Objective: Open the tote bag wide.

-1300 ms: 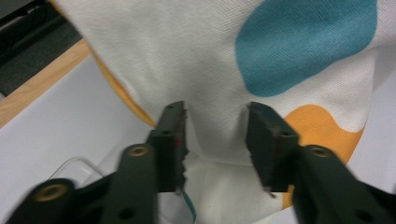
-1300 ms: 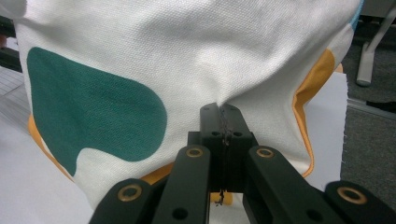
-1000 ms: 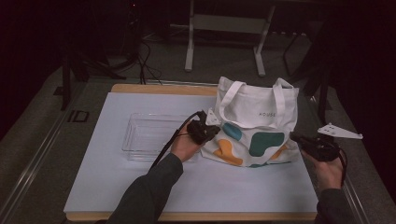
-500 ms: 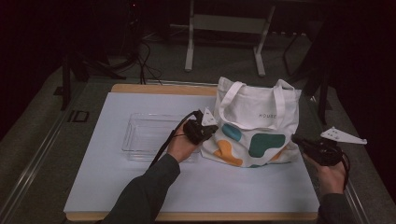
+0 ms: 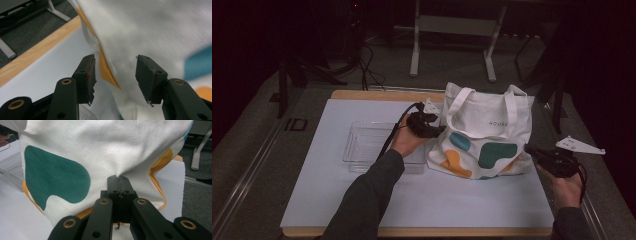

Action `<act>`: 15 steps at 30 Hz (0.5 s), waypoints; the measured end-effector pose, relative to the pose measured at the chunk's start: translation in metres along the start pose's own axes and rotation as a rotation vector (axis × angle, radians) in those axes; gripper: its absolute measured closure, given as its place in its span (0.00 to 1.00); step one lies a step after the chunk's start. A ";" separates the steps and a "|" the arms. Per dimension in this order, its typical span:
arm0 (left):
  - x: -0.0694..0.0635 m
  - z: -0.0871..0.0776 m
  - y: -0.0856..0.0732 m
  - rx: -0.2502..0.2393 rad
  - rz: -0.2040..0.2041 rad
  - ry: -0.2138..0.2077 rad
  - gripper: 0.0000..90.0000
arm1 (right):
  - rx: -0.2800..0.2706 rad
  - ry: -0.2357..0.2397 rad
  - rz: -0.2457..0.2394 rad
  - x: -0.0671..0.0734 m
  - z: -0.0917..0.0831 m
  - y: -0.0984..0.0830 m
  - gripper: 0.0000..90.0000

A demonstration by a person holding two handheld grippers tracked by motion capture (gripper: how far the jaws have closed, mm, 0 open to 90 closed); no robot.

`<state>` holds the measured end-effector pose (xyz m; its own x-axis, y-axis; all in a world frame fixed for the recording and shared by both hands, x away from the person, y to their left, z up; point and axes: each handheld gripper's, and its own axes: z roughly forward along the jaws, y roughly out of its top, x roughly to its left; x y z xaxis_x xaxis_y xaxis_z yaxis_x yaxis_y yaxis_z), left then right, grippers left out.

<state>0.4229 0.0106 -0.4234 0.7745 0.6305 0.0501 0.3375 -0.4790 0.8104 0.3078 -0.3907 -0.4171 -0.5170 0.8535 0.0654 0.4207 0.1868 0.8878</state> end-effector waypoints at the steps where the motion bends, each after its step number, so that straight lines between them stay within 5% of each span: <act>1: 0.001 0.001 0.001 -0.019 -0.008 -0.002 0.56 | 0.000 0.000 0.000 0.000 0.000 0.000 1.00; 11: 0.013 0.016 0.006 -0.049 -0.061 -0.081 0.55 | 0.001 0.006 0.002 0.000 0.000 0.000 1.00; 15: 0.016 0.019 0.004 -0.057 -0.092 -0.107 0.68 | 0.000 0.007 -0.001 -0.001 0.000 0.000 1.00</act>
<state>0.4470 0.0065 -0.4303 0.7951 0.6004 -0.0861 0.3814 -0.3845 0.8406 0.3078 -0.3913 -0.4168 -0.5226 0.8498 0.0682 0.4205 0.1874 0.8877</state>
